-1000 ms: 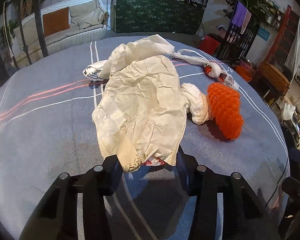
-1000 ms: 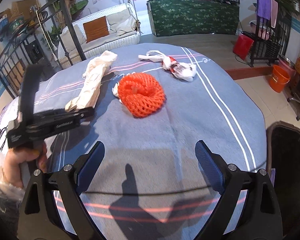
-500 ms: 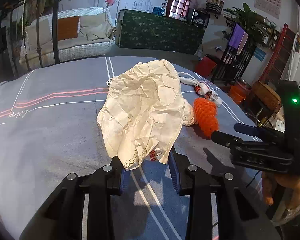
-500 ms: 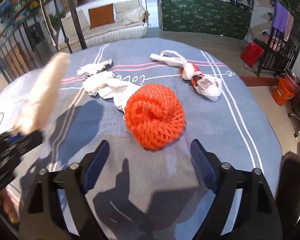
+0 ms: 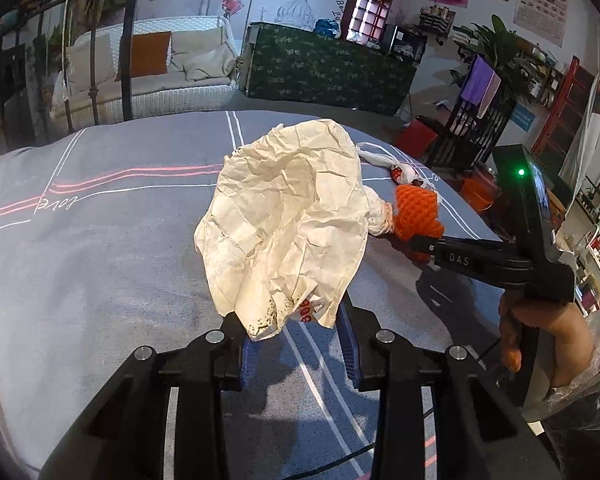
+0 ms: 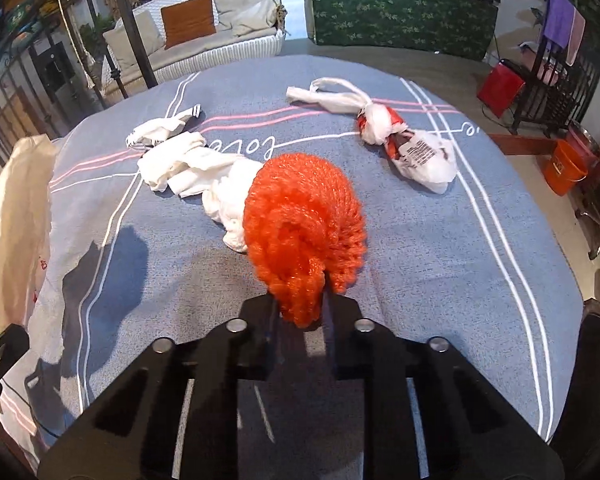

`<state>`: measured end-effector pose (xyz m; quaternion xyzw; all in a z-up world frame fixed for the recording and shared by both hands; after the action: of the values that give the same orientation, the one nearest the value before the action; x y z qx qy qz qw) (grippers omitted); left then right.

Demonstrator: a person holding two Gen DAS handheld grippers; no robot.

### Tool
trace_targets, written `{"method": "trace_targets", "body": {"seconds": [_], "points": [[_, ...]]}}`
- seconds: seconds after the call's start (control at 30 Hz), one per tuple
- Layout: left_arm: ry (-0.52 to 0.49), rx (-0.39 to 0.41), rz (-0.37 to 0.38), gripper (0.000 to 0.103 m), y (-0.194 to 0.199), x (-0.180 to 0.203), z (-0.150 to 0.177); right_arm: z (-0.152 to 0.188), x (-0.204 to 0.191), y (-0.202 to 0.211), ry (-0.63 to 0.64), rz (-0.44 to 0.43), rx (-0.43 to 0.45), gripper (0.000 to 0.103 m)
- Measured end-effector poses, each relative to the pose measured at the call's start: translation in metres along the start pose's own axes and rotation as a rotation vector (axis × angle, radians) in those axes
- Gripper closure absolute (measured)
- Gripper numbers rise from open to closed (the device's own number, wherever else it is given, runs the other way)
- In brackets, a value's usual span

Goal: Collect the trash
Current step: 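Carry the orange net to the bin and release with the right tool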

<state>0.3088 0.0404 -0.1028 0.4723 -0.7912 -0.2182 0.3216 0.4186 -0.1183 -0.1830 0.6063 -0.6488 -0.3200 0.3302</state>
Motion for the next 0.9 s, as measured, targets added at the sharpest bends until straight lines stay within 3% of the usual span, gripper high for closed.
{"method": "trace_targets", "body": {"seconds": [0.47, 0.7, 0.9], "points": [[-0.027, 0.035, 0.066, 0.069, 0.016, 0.039, 0.007, 0.019, 0.034, 0.088, -0.068, -0.017, 0.172, 0.087], [-0.107, 0.044, 0.136, 0.069, 0.015, 0.095, 0.013, 0.057, 0.081, 0.129, -0.170, 0.002, 0.208, 0.087], [-0.172, 0.043, 0.204, 0.069, 0.010, 0.142, 0.017, 0.097, 0.141, 0.158, -0.263, 0.098, 0.228, 0.087]]}}
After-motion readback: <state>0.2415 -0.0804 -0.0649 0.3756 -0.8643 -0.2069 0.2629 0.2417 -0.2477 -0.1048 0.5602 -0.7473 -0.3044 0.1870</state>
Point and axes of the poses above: each gripper's, at about its wrist camera, not at the fingertips, and y roughly against the way its jaws point, x to its right, z to its underside, the point moved 10 cm from there along -y, roughly the way its jaws point, and after that the axes turned 9 degrees about z, right-handed, at the moved point
